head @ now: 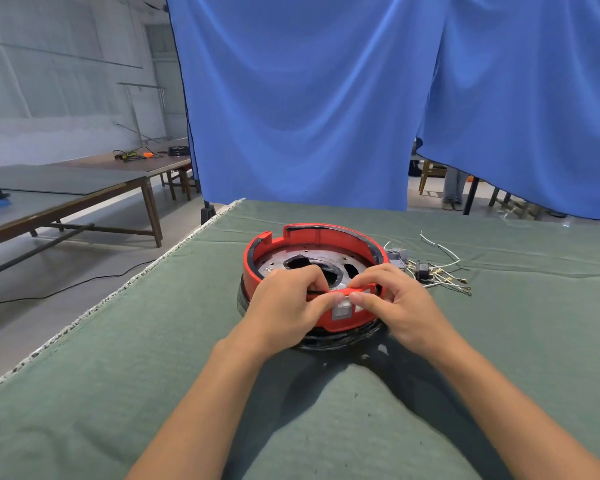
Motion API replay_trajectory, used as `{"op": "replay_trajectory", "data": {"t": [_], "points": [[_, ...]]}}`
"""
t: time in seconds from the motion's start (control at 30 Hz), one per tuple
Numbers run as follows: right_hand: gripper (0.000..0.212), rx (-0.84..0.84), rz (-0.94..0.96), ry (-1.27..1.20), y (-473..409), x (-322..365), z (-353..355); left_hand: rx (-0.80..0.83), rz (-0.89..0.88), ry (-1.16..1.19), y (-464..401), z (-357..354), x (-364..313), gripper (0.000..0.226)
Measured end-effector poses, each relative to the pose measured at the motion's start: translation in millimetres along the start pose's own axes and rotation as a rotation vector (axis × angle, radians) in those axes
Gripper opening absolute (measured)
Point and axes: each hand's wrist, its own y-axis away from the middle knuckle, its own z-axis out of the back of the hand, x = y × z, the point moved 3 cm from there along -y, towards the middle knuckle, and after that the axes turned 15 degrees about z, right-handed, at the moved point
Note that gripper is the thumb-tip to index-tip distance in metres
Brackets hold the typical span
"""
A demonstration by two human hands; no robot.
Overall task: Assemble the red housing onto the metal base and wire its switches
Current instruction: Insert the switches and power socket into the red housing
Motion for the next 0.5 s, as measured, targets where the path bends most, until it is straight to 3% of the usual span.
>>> {"op": "replay_trajectory", "data": {"t": [0.23, 0.37, 0.5], "points": [[0.013, -0.083, 0.026, 0.074, 9, 4, -5, -0.027, 0.026, 0.04, 2, 3, -5, 0.024], [0.025, -0.107, 0.049, 0.08, 14, 5, -3, -0.283, 0.068, -0.032, 13, -8, -25, 0.008], [0.022, -0.295, -0.02, 0.127, 18, -1, 9, -0.322, -0.008, -0.23, 14, -32, -49, 0.034]]}}
